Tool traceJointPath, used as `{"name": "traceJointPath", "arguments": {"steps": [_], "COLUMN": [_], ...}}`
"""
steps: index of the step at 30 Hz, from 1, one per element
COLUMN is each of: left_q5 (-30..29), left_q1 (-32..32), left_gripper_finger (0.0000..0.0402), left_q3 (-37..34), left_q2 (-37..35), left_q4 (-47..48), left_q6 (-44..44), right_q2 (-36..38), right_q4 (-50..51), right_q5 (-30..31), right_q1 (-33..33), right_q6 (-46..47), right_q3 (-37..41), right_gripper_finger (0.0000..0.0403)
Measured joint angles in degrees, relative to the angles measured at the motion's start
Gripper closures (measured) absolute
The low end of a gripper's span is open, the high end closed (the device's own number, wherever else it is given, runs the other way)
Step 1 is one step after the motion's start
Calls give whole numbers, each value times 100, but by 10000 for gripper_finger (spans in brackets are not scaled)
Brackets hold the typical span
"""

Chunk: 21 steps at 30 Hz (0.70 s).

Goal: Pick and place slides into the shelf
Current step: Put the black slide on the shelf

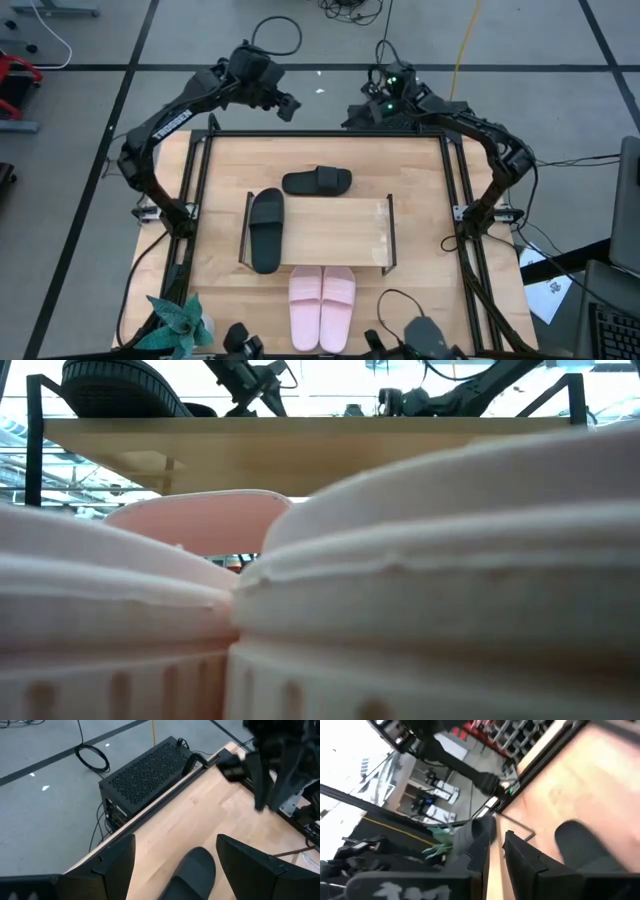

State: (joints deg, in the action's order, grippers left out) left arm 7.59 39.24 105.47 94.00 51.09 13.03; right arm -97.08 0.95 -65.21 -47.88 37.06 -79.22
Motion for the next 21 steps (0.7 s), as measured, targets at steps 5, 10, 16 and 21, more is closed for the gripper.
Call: {"name": "traceJointPath", "arguments": {"steps": [5,10,16,21], "left_q5": [0,0,0,0], "left_q1": [0,0,0,0], "left_gripper_finger": [128,128,128,128], "left_q3": [0,0,0,0], "left_q2": [43,43,43,43], "left_q4": [-136,-129,-123,-118], "left_q6": [103,97,-85,-111], "right_q2": [-231,-457,-600,-595], "right_q4": [18,31,104,107], "right_q5": [-88,-89,-248,-239], "right_q1": [56,32,67,152], "right_q6": [329,563,647,690], "right_q3": [203,386,431,433], "right_gripper_finger": [350,331,286,254]}}
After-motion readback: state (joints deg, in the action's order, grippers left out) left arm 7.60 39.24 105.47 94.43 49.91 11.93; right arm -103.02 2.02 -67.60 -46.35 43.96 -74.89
